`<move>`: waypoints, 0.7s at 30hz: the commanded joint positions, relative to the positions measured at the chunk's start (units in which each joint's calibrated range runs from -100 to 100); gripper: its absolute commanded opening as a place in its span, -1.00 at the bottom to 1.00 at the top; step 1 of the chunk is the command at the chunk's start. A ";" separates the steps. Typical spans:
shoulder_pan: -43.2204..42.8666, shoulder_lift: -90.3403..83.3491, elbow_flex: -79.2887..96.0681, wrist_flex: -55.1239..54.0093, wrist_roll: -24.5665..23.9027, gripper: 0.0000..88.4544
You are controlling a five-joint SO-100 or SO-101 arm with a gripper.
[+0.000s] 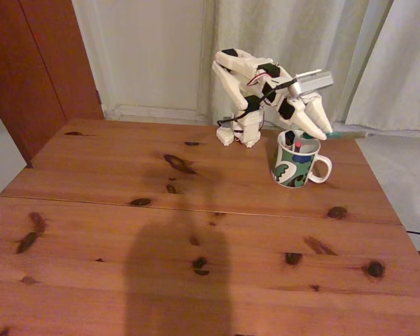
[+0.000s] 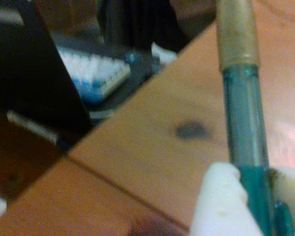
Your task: Clean up the desk and place the pens and markers into the cup
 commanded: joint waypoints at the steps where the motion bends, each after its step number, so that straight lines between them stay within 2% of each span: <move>1: 0.42 -1.41 0.93 -5.00 -0.10 -0.98; 11: 0.50 -5.71 11.12 -15.15 -0.15 -0.98; 21: 0.26 -13.33 18.42 -16.10 -0.15 -0.99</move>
